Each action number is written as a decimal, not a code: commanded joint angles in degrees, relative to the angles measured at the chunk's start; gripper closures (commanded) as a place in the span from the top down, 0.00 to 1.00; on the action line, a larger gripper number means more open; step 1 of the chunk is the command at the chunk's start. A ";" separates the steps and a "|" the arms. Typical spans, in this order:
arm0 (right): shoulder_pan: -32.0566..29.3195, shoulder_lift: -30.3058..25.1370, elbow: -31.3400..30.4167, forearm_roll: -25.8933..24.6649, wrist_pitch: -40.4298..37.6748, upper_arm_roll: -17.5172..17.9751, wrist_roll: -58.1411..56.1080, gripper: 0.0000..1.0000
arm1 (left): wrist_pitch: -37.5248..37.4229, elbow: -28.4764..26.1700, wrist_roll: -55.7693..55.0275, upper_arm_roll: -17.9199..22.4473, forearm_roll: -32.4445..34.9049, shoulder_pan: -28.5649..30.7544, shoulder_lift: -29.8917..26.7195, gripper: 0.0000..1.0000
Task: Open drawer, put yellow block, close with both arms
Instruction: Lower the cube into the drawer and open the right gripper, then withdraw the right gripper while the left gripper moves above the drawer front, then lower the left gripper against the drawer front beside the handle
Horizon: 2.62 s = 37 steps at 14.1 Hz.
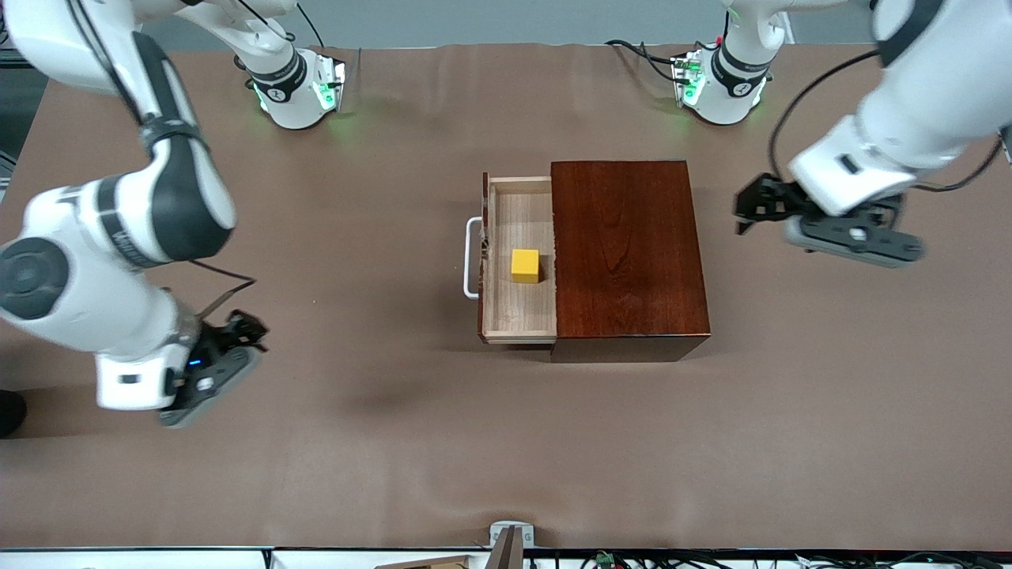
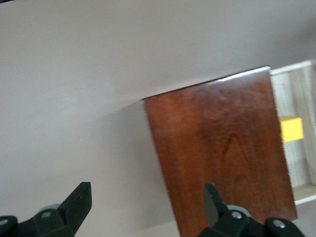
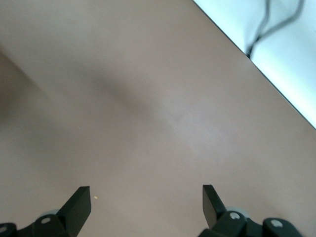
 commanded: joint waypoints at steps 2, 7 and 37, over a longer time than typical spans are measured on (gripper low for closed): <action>-7.13 -2.55 -4.41 0.61 -0.20 1.08 0.81 1.00 | 1.39 0.86 -0.35 -1.64 1.40 -9.07 1.60 1.00; -10.14 -10.96 -13.10 0.61 -0.73 1.00 6.57 1.00 | 4.64 1.04 -0.96 -1.82 2.62 -25.25 3.98 1.00; -1.35 -36.83 -27.10 13.71 -12.68 -17.29 30.08 1.00 | 26.60 12.37 36.39 -0.59 10.62 -34.94 33.25 1.00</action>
